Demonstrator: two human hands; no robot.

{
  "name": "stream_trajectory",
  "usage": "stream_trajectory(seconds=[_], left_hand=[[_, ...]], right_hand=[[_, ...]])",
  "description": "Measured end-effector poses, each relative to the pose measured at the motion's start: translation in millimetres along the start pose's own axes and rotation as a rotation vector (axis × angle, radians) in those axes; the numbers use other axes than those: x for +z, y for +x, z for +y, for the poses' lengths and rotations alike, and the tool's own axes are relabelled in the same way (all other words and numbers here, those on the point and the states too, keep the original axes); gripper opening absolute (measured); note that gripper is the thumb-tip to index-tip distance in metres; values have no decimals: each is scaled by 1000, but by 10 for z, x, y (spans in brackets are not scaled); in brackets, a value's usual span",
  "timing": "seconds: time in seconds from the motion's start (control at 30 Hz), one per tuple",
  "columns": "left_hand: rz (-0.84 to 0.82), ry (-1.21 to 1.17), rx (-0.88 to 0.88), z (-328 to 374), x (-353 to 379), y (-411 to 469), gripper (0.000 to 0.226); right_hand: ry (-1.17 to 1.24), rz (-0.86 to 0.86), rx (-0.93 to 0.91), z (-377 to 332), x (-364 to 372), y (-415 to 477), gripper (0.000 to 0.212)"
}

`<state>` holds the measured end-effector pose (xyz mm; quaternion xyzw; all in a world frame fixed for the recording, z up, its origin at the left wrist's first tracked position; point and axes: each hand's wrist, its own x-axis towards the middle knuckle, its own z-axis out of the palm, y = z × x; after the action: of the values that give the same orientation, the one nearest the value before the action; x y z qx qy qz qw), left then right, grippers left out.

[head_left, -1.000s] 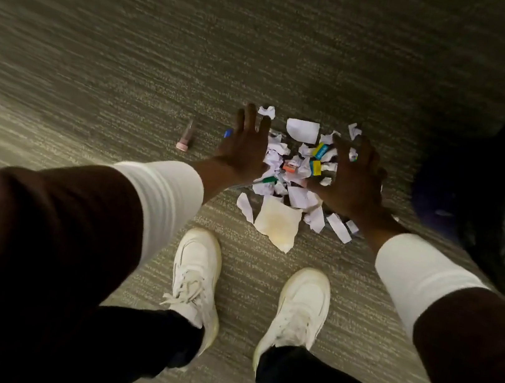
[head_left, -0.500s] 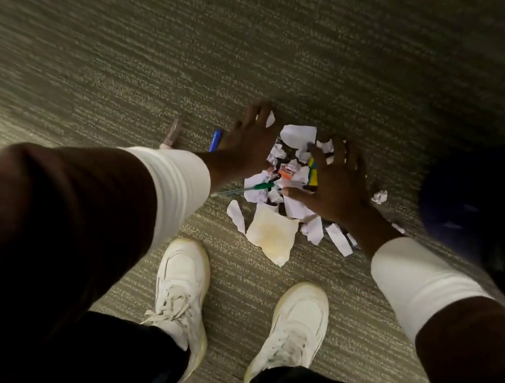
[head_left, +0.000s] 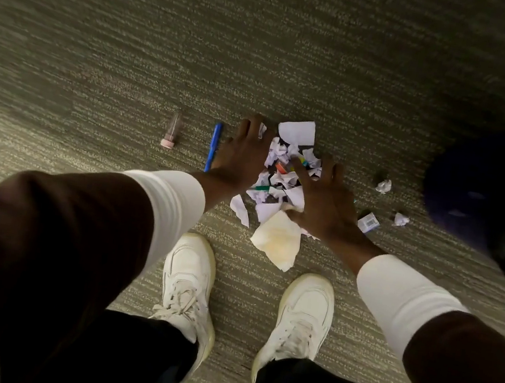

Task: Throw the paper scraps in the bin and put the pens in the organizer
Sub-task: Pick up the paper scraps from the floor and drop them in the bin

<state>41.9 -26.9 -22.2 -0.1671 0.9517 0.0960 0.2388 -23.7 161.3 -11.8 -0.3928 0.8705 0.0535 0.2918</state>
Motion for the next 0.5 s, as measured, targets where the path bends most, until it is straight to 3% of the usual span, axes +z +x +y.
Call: stream_trajectory(seconds=[0.17,0.27,0.5], left_hand=[[14,-2,59,6,39,36,72],[4,-141,59,-30,58,55,72],[20,-245,-45,-110,-269,-117,32]], right_hand=[[92,59,-36,-2,1,96,65],[178,90,-67,-12,-3,131,50],[433,186,21,87,-202,0,28]])
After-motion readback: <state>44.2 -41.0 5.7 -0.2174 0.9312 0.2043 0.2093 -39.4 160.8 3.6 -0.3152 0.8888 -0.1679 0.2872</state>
